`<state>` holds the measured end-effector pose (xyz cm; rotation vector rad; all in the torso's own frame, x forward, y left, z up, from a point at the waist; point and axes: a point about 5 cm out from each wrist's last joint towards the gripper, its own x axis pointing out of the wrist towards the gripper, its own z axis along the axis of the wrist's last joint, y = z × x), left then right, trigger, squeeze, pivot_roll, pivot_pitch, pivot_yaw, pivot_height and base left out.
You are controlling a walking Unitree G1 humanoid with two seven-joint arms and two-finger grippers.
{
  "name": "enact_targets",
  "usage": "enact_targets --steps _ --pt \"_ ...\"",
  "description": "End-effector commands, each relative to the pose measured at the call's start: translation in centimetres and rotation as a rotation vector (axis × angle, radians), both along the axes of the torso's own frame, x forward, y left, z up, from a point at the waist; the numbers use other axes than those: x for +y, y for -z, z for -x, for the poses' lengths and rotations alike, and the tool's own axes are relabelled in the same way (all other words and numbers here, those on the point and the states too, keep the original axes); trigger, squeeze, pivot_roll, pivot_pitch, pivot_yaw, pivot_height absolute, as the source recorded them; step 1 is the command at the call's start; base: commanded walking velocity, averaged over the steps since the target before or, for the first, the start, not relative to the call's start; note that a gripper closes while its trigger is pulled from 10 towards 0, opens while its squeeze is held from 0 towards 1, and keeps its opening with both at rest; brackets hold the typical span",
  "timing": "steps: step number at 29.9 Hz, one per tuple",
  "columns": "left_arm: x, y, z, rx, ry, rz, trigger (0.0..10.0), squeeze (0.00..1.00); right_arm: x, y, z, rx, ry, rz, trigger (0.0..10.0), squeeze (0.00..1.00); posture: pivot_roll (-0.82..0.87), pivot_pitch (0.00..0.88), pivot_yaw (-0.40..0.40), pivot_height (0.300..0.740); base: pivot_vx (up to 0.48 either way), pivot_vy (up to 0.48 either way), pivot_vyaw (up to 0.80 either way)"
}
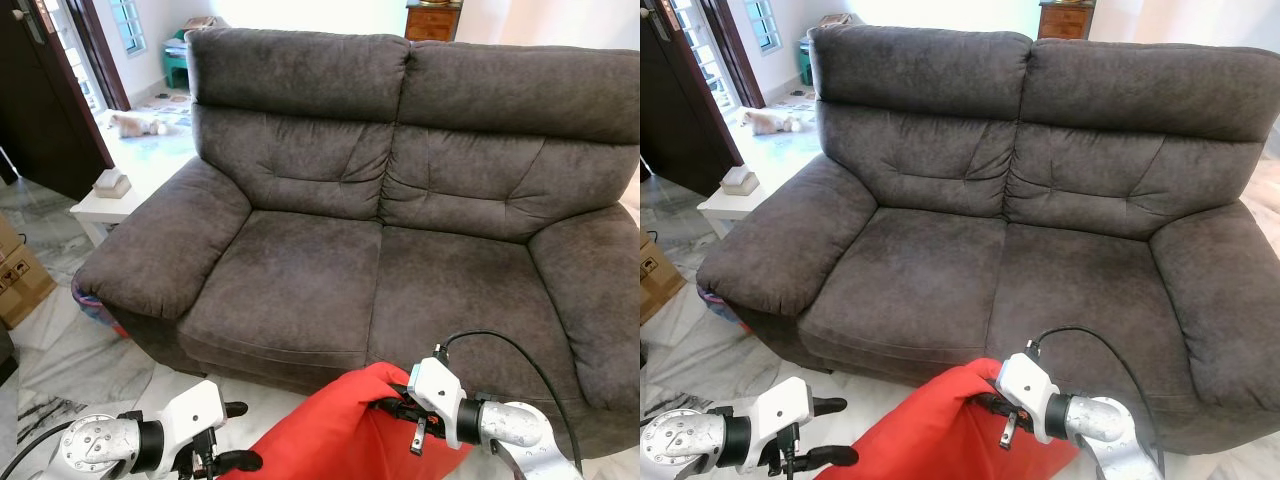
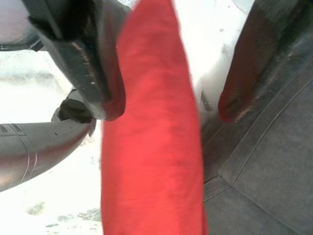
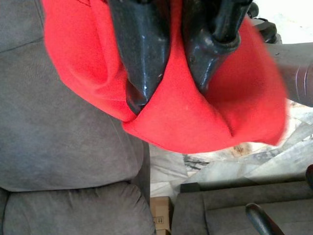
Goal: Move the pillow to the sofa from floor
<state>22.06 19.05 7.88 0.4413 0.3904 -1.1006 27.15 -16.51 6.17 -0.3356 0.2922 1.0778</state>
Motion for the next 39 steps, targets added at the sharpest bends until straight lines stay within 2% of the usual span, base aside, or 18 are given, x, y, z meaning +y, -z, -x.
enact_targets --steps 1,6,13,16,21,22,23,27,32,39 --pt "-0.4 -0.3 0.0 -0.004 0.014 0.011 10.0 1.00 1.0 -3.0 -1.0 -0.129 -0.032 -0.092 10.0 0.00 0.13 0.028 0.041 0.740 0.000 0.000 0.00" --pt "-0.6 -0.2 0.3 0.007 0.022 0.025 10.0 1.00 1.3 -3.6 -0.9 -0.136 -0.042 -0.112 10.0 0.00 0.14 0.038 0.043 0.740 0.000 0.000 0.00" --pt "0.1 -0.2 0.1 -0.029 0.009 -0.014 10.0 1.00 1.5 -4.4 -0.5 -0.129 -0.087 -0.139 10.0 0.00 0.14 0.048 0.048 0.740 0.000 0.000 0.00" --pt "0.2 -0.6 -0.5 -0.074 -0.008 -0.023 10.0 1.00 1.6 -4.4 -0.5 -0.128 -0.093 -0.140 10.0 0.00 0.14 0.049 0.050 0.740 0.000 0.000 0.00" --pt "0.2 -2.1 -1.9 -0.207 -0.056 -0.033 10.0 1.00 1.7 -4.1 0.2 -0.098 -0.117 -0.135 10.0 0.00 0.14 0.055 0.053 0.740 0.000 0.000 0.00" --pt "0.2 -2.4 -2.0 -0.220 -0.064 -0.020 10.0 0.69 1.7 -4.1 0.2 -0.096 -0.117 -0.136 10.0 0.00 0.14 0.057 0.053 0.740 0.000 0.000 0.00" --pt "0.0 -2.8 -2.1 -0.232 -0.068 -0.004 10.0 0.00 1.7 -4.1 0.3 -0.096 -0.116 -0.138 10.0 0.00 0.15 0.058 0.052 0.740 0.000 0.000 0.00" --pt "0.1 -2.9 -2.2 -0.253 -0.082 -0.001 10.0 0.00 1.7 -4.3 0.5 -0.089 -0.130 -0.150 10.0 0.00 0.15 0.059 0.052 0.740 0.000 0.000 0.00" --pt "0.4 -1.7 -2.0 -0.208 -0.083 -0.018 10.0 0.00 2.0 -5.3 0.4 -0.097 -0.157 -0.186 10.0 0.00 0.14 0.060 0.050 0.740 0.000 0.000 0.00" --pt "-0.6 -0.6 -1.5 -0.203 -0.051 -0.024 10.0 0.00 2.1 -5.7 1.0 -0.073 -0.214 -0.201 10.0 0.00 0.15 0.061 0.045 0.740 0.000 0.000 0.00"
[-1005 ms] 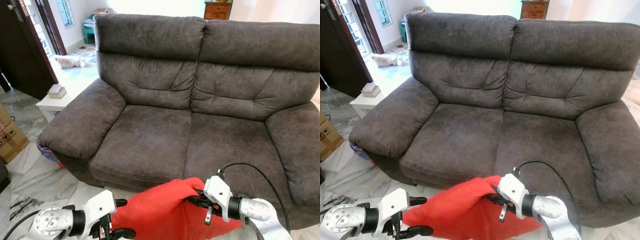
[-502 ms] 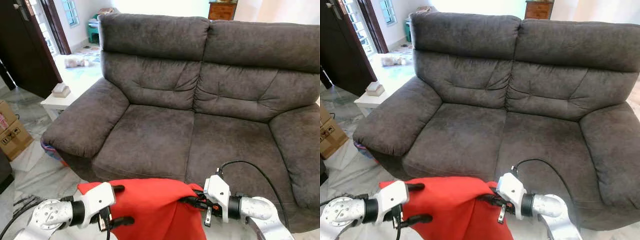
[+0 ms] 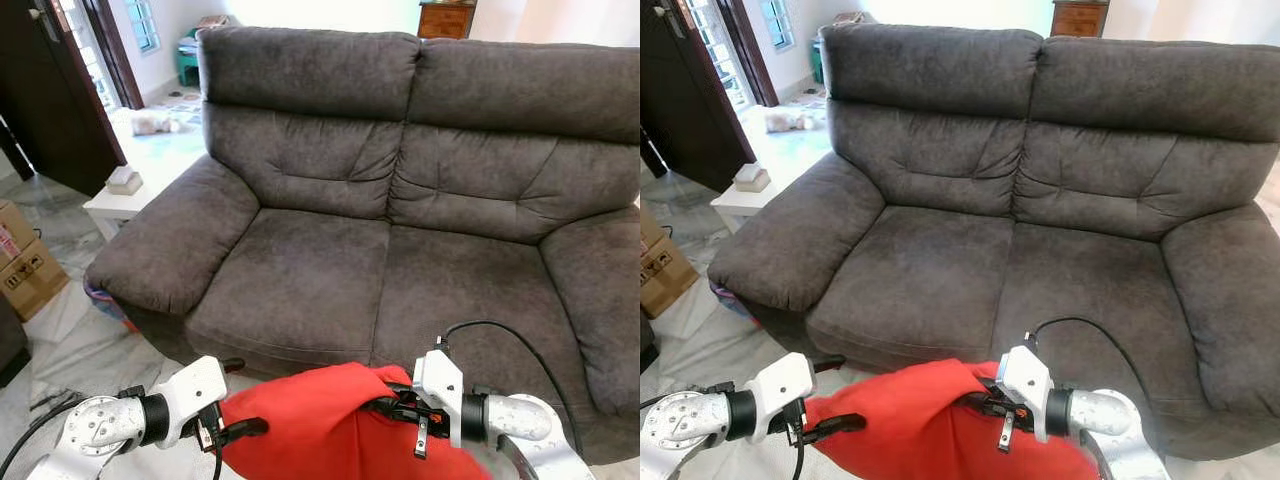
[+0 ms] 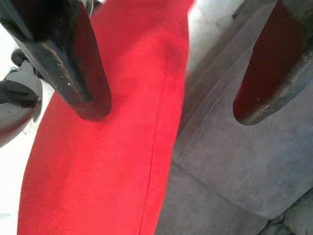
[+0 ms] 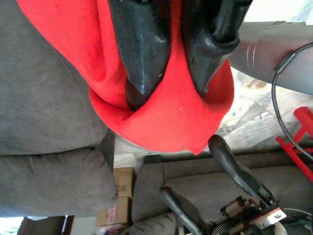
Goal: Move the pillow to the sofa from floor
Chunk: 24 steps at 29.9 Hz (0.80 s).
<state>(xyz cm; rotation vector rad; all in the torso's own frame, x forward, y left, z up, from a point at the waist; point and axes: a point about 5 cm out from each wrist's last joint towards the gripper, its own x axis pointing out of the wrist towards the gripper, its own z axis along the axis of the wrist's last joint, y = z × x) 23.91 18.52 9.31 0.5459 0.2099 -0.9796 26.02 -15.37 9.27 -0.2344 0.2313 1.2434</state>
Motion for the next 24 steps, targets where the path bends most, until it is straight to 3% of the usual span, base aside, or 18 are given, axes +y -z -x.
enact_targets --steps 1,15,18,24 --pt "-0.1 0.9 0.4 0.019 0.009 -0.021 10.0 0.00 1.0 -2.6 -0.1 -0.100 -0.060 -0.087 10.0 0.00 0.15 0.061 0.045 0.740 0.000 0.000 0.00" --pt "0.6 1.3 0.4 0.067 0.010 0.005 10.0 0.00 0.7 -3.4 0.8 -0.072 -0.124 -0.093 10.0 0.00 0.14 0.062 0.047 0.740 0.000 0.000 0.00" --pt "0.5 0.9 0.9 0.125 0.025 0.062 10.0 0.00 0.8 -3.4 0.8 -0.067 -0.128 -0.094 10.0 0.00 0.14 0.063 0.046 0.740 0.000 0.000 0.00" --pt "1.4 1.1 1.4 0.209 0.016 0.082 10.0 0.00 0.9 -3.5 0.9 -0.064 -0.132 -0.098 10.0 0.00 0.14 0.063 0.045 0.740 0.000 0.000 0.00"
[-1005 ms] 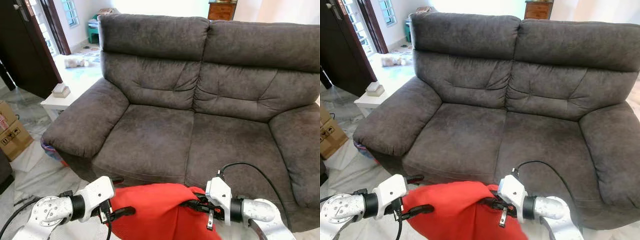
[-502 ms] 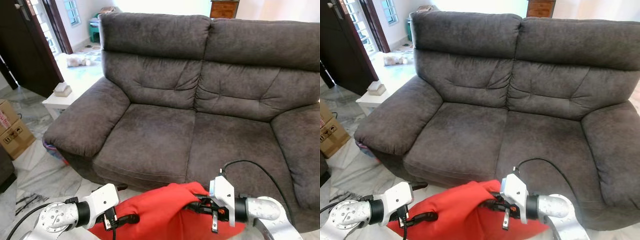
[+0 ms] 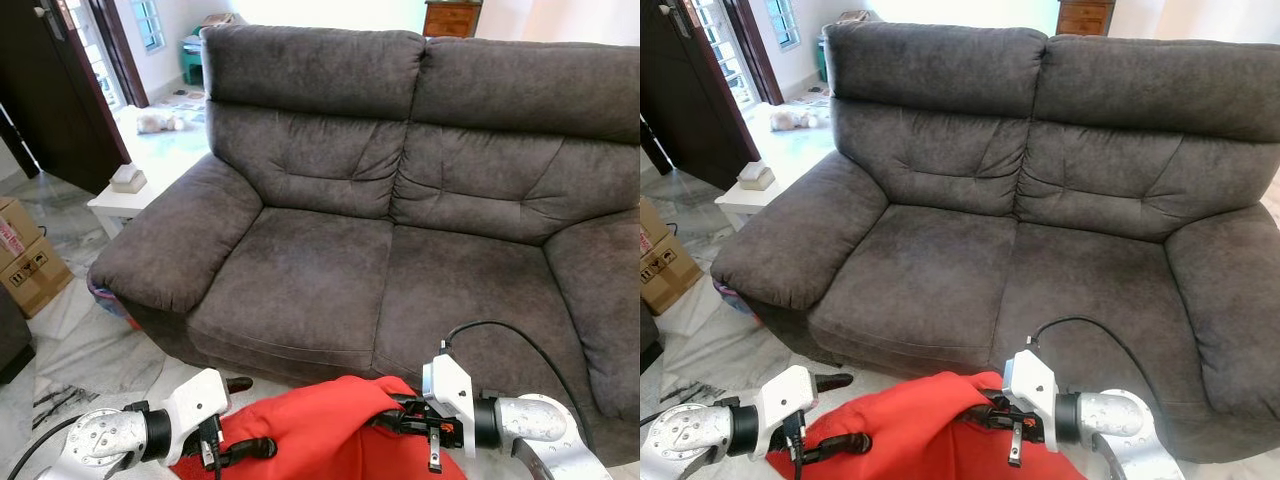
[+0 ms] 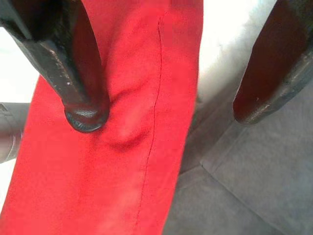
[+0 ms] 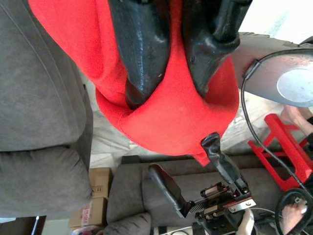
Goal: Move the pillow to the sofa from floor
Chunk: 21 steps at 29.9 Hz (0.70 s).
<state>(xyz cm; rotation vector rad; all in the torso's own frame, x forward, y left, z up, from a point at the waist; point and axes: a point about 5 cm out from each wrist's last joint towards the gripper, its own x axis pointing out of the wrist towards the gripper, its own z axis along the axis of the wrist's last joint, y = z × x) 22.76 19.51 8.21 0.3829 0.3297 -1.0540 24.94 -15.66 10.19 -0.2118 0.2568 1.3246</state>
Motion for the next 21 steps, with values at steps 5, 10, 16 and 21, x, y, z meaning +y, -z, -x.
enact_targets --steps 5,10,16,21 --pt "0.4 -0.4 0.6 0.094 0.012 0.070 10.0 0.00 1.1 -2.6 -0.2 -0.102 -0.055 -0.097 10.0 0.00 0.14 0.064 0.044 0.740 0.000 0.000 0.00" --pt "0.3 -0.8 0.8 0.122 0.029 0.098 10.0 0.00 1.0 -2.7 -0.1 -0.097 -0.054 -0.102 10.0 0.00 0.14 0.063 0.041 0.740 0.000 0.000 0.00" --pt "0.4 -1.2 1.1 0.180 0.047 0.117 10.0 0.00 0.9 -2.7 -0.1 -0.096 -0.053 -0.102 10.0 0.00 0.14 0.066 0.038 0.740 0.000 0.000 0.00" --pt "0.7 -1.2 1.5 0.200 0.059 0.093 10.0 0.00 1.0 -2.6 -0.1 -0.096 -0.056 -0.102 10.0 0.00 0.14 0.069 0.036 0.740 0.000 0.000 0.00"
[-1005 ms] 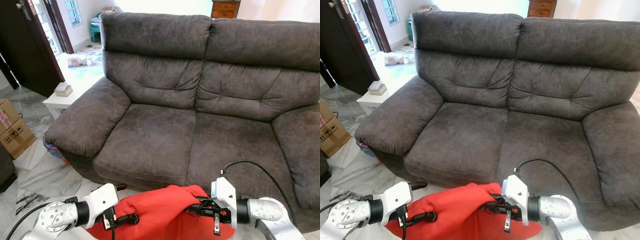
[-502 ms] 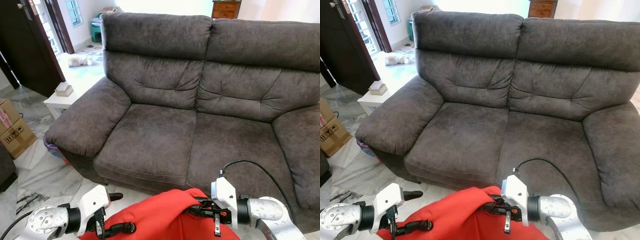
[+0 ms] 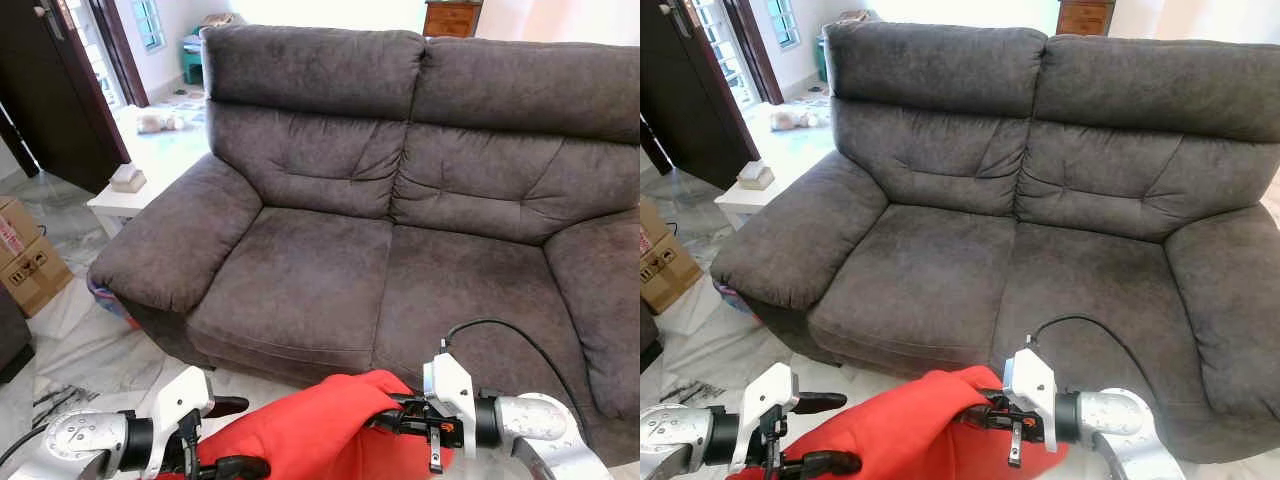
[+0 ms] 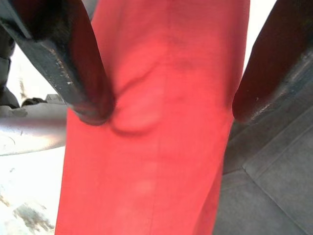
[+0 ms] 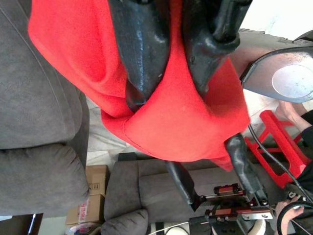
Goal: Move the pillow to the sofa from floor
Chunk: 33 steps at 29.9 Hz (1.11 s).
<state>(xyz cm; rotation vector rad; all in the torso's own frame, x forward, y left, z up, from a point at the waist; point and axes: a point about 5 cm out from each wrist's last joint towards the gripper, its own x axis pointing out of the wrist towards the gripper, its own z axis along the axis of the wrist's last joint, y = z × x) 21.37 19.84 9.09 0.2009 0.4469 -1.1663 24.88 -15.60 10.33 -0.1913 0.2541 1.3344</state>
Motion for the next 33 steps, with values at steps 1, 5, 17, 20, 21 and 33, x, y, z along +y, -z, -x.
enact_targets --steps 1,5,17,20,21,33 --pt "0.4 -0.3 0.4 0.022 0.014 -0.005 10.0 0.00 1.0 -2.5 -0.1 -0.107 -0.050 -0.087 10.0 0.00 0.14 0.070 0.035 0.740 0.000 0.000 0.00" --pt "0.5 -0.3 1.1 0.085 0.048 0.011 10.0 0.00 1.1 -2.5 -0.1 -0.103 -0.055 -0.091 10.0 0.00 0.14 0.073 0.034 0.740 0.000 0.000 0.00" --pt "0.9 0.4 2.4 0.168 0.132 -0.089 10.0 0.00 1.1 -2.3 -0.1 -0.101 -0.048 -0.091 10.0 0.00 0.14 0.075 0.034 0.740 0.000 0.000 0.00" --pt "0.8 0.7 1.7 0.099 0.086 -0.105 10.0 0.00 1.1 -2.4 -0.1 -0.102 -0.050 -0.091 10.0 0.00 0.14 0.077 0.032 0.740 0.000 0.000 0.00" --pt "0.7 0.7 1.5 0.088 0.073 -0.105 10.0 0.00 1.1 -2.4 -0.1 -0.102 -0.050 -0.091 10.0 0.00 0.14 0.077 0.032 0.740 0.000 0.000 0.00" --pt "0.8 0.2 -0.3 -0.098 -0.008 -0.134 10.0 0.00 1.0 -2.5 -0.1 -0.106 -0.054 -0.089 10.0 0.00 0.14 0.078 0.033 0.740 0.000 0.000 0.00"
